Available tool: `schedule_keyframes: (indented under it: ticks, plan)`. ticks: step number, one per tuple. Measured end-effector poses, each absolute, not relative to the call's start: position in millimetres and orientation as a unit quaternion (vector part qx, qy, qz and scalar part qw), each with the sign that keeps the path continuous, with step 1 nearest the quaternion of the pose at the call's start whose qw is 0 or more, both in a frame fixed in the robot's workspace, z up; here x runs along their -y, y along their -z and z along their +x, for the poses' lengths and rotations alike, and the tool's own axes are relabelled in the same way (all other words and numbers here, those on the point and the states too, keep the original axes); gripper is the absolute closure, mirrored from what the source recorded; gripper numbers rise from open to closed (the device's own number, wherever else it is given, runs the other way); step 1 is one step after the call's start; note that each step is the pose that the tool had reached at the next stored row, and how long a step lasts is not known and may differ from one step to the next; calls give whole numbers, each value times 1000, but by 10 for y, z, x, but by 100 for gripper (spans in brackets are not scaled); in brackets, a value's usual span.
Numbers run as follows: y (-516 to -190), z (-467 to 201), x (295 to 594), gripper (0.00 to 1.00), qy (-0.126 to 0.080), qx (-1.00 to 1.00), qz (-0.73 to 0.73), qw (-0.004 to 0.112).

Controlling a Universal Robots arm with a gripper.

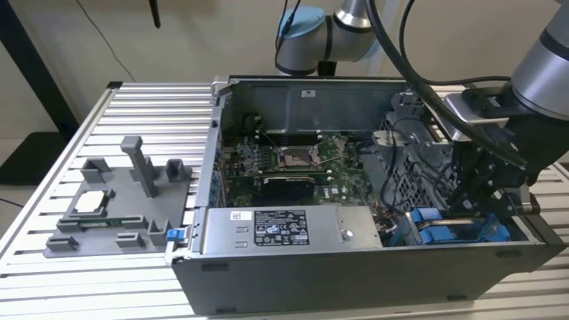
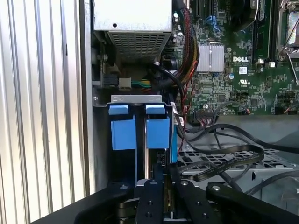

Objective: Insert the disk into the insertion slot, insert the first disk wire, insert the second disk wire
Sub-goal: 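Insert the second disk wire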

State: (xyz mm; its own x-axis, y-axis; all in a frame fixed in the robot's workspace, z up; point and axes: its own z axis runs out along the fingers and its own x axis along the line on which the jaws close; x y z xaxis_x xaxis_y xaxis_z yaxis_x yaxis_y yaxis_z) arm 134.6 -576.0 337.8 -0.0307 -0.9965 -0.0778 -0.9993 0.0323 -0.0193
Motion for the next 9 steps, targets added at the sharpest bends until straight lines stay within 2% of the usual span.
schedule_keyframes:
  ticks: [4,5,9]
  plan:
    - [-3341,1348,5759,100,-18,-717,-695,36]
    - [-3345,1348,5759,0,-19,-717,-695,37]
    - [-3518,1342,5760,0,-19,-717,-695,37]
